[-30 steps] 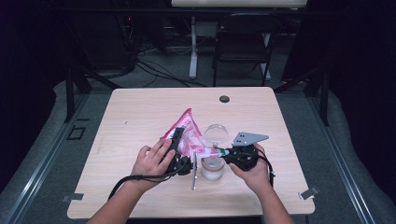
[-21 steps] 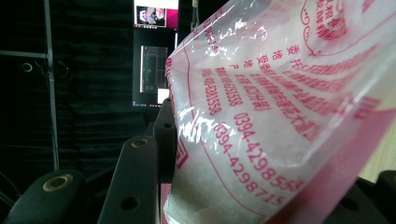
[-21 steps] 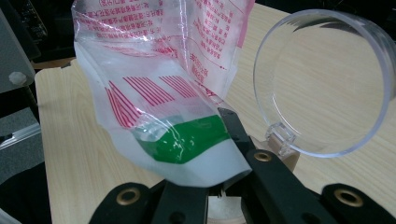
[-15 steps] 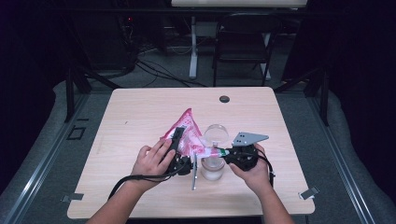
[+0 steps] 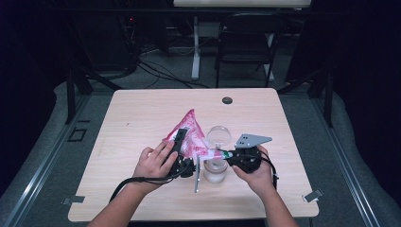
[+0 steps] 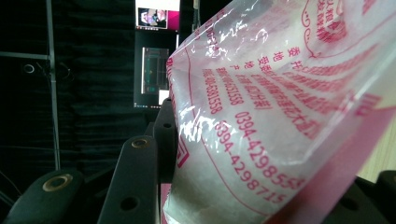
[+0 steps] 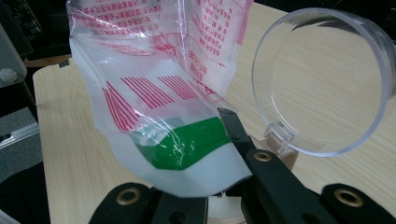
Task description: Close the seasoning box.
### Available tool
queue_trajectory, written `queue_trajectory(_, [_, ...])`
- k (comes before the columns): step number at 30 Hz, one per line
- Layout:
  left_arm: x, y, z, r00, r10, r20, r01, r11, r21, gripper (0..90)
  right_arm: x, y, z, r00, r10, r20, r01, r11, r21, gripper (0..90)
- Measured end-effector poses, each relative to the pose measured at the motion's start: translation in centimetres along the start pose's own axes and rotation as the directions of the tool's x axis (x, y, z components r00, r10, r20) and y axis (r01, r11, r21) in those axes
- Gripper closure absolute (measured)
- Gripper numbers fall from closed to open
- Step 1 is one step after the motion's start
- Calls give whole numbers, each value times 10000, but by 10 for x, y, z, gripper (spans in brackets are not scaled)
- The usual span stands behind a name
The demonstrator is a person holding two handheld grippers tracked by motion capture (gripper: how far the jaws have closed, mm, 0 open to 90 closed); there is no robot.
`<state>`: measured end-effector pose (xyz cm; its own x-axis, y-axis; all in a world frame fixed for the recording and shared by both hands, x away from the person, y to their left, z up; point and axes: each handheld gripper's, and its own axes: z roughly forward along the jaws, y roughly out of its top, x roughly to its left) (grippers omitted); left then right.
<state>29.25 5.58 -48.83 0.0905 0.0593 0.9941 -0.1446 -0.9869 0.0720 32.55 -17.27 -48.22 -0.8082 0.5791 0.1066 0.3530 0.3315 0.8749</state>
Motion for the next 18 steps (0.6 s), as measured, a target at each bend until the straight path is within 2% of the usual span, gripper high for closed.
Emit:
queue_trajectory(7, [-1,1,0,10000,7,-83,-9,9999,-149,616,-1,0,0,10000,-7,35,7,10000,6,897])
queue_trajectory(14, [-1,2,0,10000,-30,10,30,10000,-65,616,-2,-1,0,10000,-34,56,33,9999,96,897])
queue_trajectory(18, [0,3,-1,9999,123,-77,-124,9999,-102,616,-2,-1,0,10000,1,52,-2,9999,106,897])
